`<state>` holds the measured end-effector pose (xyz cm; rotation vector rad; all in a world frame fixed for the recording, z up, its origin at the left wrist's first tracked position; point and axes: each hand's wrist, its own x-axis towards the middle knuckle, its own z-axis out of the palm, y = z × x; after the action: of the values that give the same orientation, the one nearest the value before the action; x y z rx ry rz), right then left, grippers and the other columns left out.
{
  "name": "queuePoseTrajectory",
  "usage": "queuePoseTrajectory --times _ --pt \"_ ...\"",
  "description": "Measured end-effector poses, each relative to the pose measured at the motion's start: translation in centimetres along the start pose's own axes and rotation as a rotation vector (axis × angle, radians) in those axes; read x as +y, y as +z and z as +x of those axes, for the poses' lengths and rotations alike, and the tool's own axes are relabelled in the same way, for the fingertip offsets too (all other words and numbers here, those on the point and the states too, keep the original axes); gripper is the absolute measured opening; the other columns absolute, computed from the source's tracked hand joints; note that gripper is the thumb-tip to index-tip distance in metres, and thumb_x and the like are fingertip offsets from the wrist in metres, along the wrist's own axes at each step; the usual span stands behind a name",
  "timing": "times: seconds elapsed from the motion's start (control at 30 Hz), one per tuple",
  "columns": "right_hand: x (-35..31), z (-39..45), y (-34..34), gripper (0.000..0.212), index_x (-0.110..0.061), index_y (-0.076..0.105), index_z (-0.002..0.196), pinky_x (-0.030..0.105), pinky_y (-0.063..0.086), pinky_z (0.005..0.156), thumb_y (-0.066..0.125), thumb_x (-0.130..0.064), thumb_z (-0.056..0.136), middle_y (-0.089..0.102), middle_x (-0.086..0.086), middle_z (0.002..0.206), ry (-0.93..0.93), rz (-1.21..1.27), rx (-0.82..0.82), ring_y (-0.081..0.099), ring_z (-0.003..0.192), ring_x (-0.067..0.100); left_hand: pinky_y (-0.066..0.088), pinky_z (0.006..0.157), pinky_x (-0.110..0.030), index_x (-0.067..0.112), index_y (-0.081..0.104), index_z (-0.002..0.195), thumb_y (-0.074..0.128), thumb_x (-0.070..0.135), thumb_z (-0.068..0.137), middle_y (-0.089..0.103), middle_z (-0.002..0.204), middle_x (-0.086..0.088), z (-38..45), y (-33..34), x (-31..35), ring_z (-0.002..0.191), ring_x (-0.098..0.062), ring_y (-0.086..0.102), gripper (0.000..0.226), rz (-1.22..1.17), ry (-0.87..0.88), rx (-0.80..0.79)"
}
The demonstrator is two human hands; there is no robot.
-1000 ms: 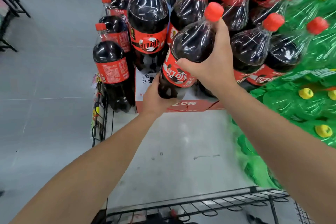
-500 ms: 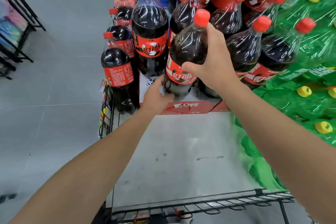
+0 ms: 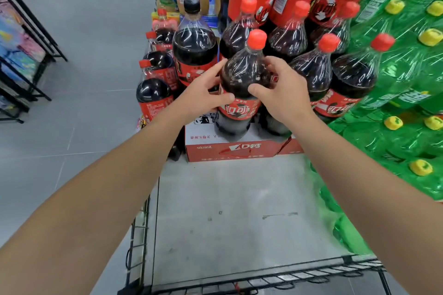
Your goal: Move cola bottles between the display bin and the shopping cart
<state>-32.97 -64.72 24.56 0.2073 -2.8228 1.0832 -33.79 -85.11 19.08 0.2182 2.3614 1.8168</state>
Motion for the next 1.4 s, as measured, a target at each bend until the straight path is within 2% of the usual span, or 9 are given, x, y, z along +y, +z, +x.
queuePoseTrajectory --times 0.23,0.37,0.53,0.7,0.8,1.0,1.17,1.3,1.4 --pt "-0.2 0.6 -0.6 0.067 -0.019 0.046 0.154 0.041 0.044 0.115 0.067 -0.018 0.09 0.059 -0.002 0.147 -0.026 -0.027 -0.068 0.057 0.134 0.023 0.048 0.108 -0.046 0.028 0.032 0.156 0.083 0.015 0.077 0.055 0.144 0.013 -0.3 3.3 -1.2 0.134 -0.006 0.05 0.094 -0.024 0.08 0.213" --pt "0.1 0.7 -1.5 0.07 -0.016 0.035 0.16 0.038 0.04 0.116 0.063 -0.007 0.096 0.051 0.004 0.155 -0.064 -0.147 -0.075 0.046 0.144 0.026 0.047 0.109 -0.041 0.031 0.033 0.155 0.085 0.02 0.075 0.053 0.145 0.016 -0.7 5.5 -0.8 0.132 0.0 0.049 0.096 -0.056 0.056 0.313" --pt "0.3 0.8 -1.9 0.069 -0.015 0.038 0.159 0.041 0.047 0.11 0.061 -0.001 0.095 0.058 0.007 0.148 -0.079 -0.19 -0.036 0.057 0.132 0.028 0.044 0.112 -0.041 0.035 0.032 0.155 0.084 0.031 0.07 0.055 0.142 0.018 -0.7 7.6 0.0 0.133 -0.001 0.049 0.1 -0.052 0.039 0.407" --pt "0.5 0.8 -2.3 0.066 -0.012 0.039 0.157 0.036 0.043 0.114 0.062 -0.003 0.096 0.052 0.008 0.153 -0.103 -0.195 -0.035 0.051 0.139 0.027 0.042 0.113 -0.039 0.036 0.031 0.155 0.084 0.029 0.076 0.054 0.14 0.022 -0.8 8.0 0.1 0.133 0.002 0.047 0.096 -0.041 0.044 0.425" --pt "1.0 0.9 -2.2 0.071 -0.015 0.037 0.159 0.042 0.042 0.118 0.065 -0.005 0.095 0.05 0.006 0.156 -0.109 -0.159 -0.044 0.049 0.142 0.026 0.043 0.112 -0.04 0.034 0.028 0.156 0.083 0.036 0.077 0.049 0.148 0.018 -0.9 7.7 -0.4 0.137 0.0 0.044 0.096 0.005 0.05 0.4" --pt "0.9 0.5 -2.5 0.066 -0.016 0.043 0.156 0.043 0.044 0.115 0.065 -0.009 0.093 0.053 0.006 0.153 -0.127 -0.169 -0.04 0.051 0.139 0.026 0.046 0.109 -0.039 0.028 0.03 0.155 0.082 0.027 0.08 0.05 0.146 0.014 -0.8 6.8 -0.5 0.133 -0.002 0.047 0.092 0.114 0.045 0.36" --pt "0.3 -1.1 -3.7 0.057 -0.013 0.052 0.148 0.038 0.041 0.112 0.065 -0.013 0.092 0.056 0.008 0.147 -0.192 -0.251 -0.036 0.053 0.135 0.028 0.042 0.112 -0.042 0.025 0.035 0.154 0.077 0.031 0.084 0.052 0.147 0.007 -1.4 6.0 1.2 0.136 -0.013 0.046 0.082 0.342 0.029 0.379" --pt "1.3 -3.4 -4.6 0.056 -0.008 0.053 0.146 0.041 0.035 0.116 0.067 -0.02 0.093 0.056 0.013 0.145 -0.273 -0.417 -0.095 0.046 0.139 0.033 0.043 0.111 -0.043 0.022 0.038 0.153 0.067 0.034 0.091 0.052 0.146 0.0 -3.8 6.0 2.6 0.135 -0.02 0.048 0.069 0.579 0.028 0.357" --pt "3.2 -5.2 -4.7 0.058 0.0 0.058 0.138 0.047 0.033 0.121 0.068 -0.028 0.088 0.062 0.019 0.134 -0.367 -0.566 -0.122 0.053 0.13 0.039 0.04 0.109 -0.039 0.018 0.038 0.153 0.065 0.034 0.093 0.049 0.149 -0.003 -6.5 6.7 3.6 0.137 -0.022 0.046 0.068 0.727 0.031 0.323"
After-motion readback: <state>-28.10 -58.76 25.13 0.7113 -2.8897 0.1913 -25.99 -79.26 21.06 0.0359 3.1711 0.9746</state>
